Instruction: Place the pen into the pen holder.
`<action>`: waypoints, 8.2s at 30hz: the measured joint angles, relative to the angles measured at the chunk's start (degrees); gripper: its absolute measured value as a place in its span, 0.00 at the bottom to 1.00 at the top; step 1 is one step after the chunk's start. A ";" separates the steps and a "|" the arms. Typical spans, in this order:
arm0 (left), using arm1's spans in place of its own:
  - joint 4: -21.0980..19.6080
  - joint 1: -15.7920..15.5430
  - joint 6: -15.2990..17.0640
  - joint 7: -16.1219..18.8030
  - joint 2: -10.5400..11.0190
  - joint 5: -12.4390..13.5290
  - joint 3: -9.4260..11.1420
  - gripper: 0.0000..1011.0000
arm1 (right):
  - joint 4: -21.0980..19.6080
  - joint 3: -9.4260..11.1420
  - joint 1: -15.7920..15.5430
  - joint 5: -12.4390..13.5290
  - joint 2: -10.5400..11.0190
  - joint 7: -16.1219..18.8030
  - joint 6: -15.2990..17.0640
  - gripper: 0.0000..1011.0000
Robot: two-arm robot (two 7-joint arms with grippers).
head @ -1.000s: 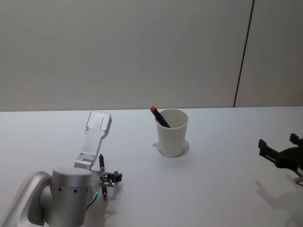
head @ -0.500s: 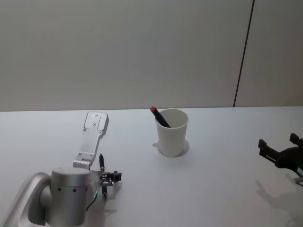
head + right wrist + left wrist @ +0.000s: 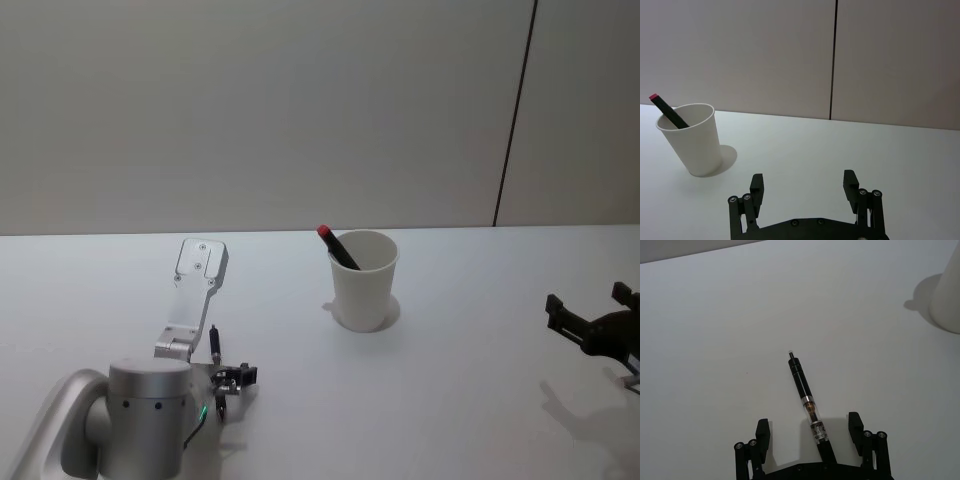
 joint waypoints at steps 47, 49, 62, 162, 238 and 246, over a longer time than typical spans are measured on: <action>-0.81 0.63 4.34 -6.23 -0.34 10.73 -0.50 0.20 | 0.00 0.00 0.00 0.00 0.00 0.01 0.00 0.99; -0.83 0.64 4.35 -6.36 -0.34 10.91 -0.64 0.18 | 0.00 0.00 0.00 0.00 0.00 0.00 0.00 0.99; -1.57 1.07 2.98 -7.86 -0.22 12.40 -1.80 0.13 | 0.00 0.00 0.00 0.00 0.00 0.00 0.00 0.99; 3.10 -3.45 -57.19 -52.74 6.50 9.93 -1.02 0.13 | 0.00 0.00 0.00 0.00 0.00 0.01 0.00 0.99; 13.24 -10.23 -59.16 -63.40 0.49 6.37 6.56 0.13 | -0.06 0.05 -0.17 0.18 0.09 0.48 -0.35 0.99; 13.30 -10.27 -59.17 -63.40 0.45 6.37 6.61 0.13 | -0.57 0.51 -0.92 1.68 0.65 2.33 -1.91 0.99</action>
